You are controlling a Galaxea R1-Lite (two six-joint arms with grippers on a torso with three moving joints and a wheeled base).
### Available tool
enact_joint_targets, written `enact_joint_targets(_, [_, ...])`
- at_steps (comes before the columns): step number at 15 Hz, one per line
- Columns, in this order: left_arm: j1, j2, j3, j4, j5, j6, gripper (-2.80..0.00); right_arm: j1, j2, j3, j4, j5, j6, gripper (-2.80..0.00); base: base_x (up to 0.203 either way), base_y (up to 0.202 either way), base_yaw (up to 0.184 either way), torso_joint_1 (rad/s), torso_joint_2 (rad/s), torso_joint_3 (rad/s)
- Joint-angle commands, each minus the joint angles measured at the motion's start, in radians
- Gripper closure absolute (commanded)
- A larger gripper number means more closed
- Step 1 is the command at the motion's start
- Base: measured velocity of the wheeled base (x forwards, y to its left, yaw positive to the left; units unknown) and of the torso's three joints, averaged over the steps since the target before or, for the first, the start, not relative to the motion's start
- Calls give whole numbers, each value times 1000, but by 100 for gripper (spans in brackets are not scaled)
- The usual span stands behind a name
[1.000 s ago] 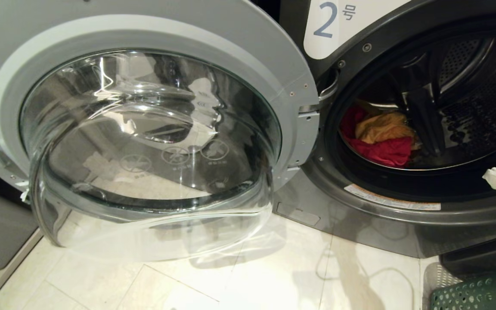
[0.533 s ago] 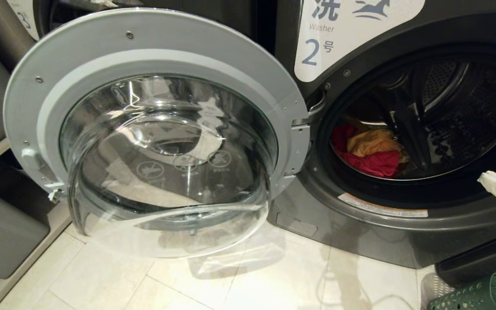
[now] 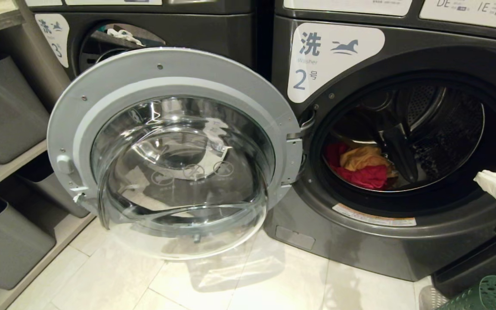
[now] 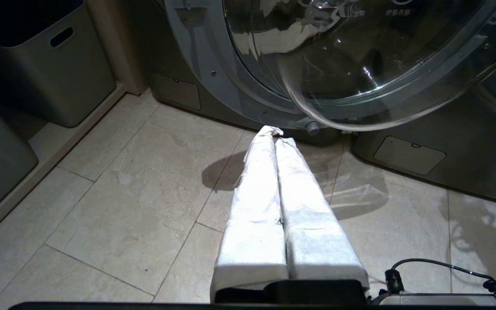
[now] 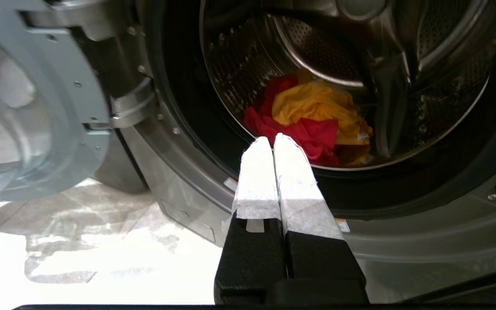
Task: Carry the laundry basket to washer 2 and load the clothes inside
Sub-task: Place the clothes into the washing machine
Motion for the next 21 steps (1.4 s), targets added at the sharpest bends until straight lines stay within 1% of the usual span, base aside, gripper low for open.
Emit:
enact_joint_targets(1, [0,0,11,0,0,1,0,1,7,1,-4,17,-2,0,0,0,0,6,0,106])
enact_joint_targets(14, [0,1,11,0,0,-1,0,1,2,10,-3,31,-1,0,0,0,0,1,0,8])
enact_joint_targets(16, [0,1,11,0,0,-1,0,-1,1,10,-3,31,-1,0,-4,4,-117,2,1,6])
enact_joint_targets(21, [0,1,11,0,0,-1,0,1,1,7,-4,31,-1,0,0,9,-177,3,3,1])
